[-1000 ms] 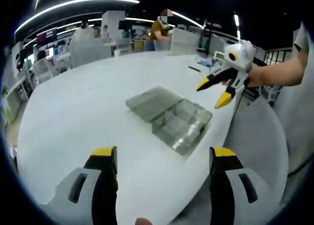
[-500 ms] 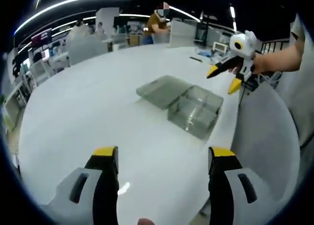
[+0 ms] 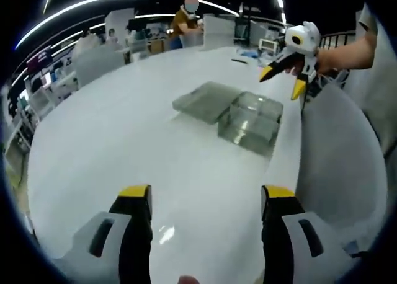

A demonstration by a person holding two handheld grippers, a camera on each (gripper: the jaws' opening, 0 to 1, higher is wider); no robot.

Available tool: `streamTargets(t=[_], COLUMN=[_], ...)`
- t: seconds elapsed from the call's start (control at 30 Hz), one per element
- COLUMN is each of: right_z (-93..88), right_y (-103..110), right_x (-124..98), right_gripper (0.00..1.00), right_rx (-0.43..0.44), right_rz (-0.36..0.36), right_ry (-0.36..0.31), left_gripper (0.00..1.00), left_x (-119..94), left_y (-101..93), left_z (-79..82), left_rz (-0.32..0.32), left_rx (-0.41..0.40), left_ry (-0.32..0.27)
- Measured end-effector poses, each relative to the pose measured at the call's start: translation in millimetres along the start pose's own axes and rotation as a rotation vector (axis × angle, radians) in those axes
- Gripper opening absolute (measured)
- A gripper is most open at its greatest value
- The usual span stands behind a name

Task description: Insert the divider into the dual guide fixture by aligning both edges with the guide slots and pushing it downward to the bottom, including one-sided entry, uneven engagement, binding, and posture correction.

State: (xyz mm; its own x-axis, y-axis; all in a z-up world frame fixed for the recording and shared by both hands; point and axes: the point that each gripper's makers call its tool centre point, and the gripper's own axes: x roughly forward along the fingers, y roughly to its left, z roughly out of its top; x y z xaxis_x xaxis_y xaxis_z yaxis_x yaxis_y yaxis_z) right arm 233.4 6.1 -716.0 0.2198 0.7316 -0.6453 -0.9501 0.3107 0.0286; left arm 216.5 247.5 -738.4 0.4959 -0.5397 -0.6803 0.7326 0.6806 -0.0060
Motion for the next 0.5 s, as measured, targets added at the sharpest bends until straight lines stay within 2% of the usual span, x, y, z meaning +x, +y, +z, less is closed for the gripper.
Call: streamTargets(t=[0.17,0.5], right_z=[0.2,-0.4], right_y=[2.0,5.9], right_x=[1.2,0.9], right_gripper=[0.54,0.54], right_rx=[0.002,0.004], right_rz=[-0.002,-0.006], right_ry=[0.003,0.01], left_gripper=[0.68,0.64], left_x=[-2.5,3.6], left_y=[8.6,12.8], left_z=[-9.6,-34.9], left_rz=[-0.005,-0.056], left_rx=[0.021,0.135], left_ry=[0.025,0.132])
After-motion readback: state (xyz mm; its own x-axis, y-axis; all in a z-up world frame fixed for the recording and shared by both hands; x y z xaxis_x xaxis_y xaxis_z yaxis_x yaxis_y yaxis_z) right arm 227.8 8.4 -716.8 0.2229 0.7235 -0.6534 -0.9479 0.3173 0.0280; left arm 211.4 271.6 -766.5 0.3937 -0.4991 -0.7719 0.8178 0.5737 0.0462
